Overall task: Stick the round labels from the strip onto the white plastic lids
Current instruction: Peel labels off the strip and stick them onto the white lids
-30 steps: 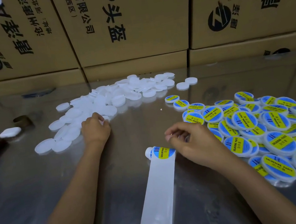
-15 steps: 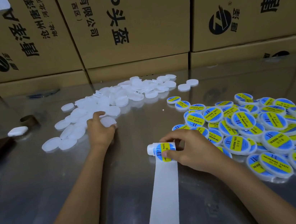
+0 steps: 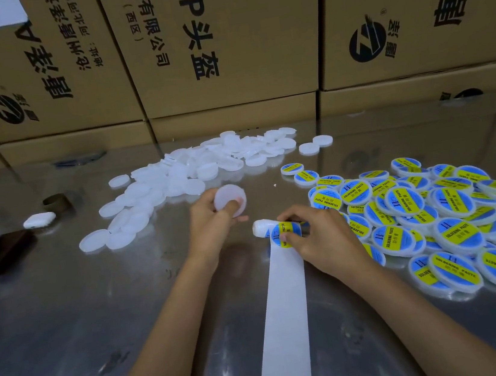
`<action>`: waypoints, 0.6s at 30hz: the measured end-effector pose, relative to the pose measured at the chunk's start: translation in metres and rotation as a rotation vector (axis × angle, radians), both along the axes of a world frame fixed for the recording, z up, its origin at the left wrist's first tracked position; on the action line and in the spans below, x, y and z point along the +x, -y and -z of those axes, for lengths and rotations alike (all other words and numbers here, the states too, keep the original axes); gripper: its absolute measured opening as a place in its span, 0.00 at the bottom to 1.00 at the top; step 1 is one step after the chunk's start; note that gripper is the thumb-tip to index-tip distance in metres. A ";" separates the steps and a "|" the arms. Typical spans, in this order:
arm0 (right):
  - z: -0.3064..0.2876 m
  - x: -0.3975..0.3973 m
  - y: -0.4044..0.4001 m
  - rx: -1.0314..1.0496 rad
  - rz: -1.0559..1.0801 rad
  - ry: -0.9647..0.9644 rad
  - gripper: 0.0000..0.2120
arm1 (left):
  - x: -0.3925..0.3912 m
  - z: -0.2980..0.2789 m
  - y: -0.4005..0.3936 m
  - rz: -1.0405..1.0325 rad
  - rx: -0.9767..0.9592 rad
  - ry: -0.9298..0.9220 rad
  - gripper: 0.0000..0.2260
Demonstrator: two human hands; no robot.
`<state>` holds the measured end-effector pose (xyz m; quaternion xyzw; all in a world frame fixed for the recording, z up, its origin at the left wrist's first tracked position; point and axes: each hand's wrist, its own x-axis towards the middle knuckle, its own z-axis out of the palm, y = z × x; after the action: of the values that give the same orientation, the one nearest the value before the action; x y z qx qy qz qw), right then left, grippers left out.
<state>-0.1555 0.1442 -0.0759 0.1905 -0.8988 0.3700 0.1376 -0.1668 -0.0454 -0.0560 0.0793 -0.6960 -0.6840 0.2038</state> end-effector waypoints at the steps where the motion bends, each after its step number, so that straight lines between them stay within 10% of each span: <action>1: 0.000 0.000 0.001 0.002 0.000 -0.004 0.09 | 0.003 -0.003 -0.009 0.023 0.015 -0.042 0.06; 18: -0.003 0.003 0.004 -0.114 -0.022 -0.146 0.10 | 0.007 0.013 -0.032 0.182 -0.377 -0.222 0.04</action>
<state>-0.1526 0.1405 -0.0725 0.2184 -0.8618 0.4073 0.2092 -0.1593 -0.0135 -0.0687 -0.0987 -0.7889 -0.5621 0.2279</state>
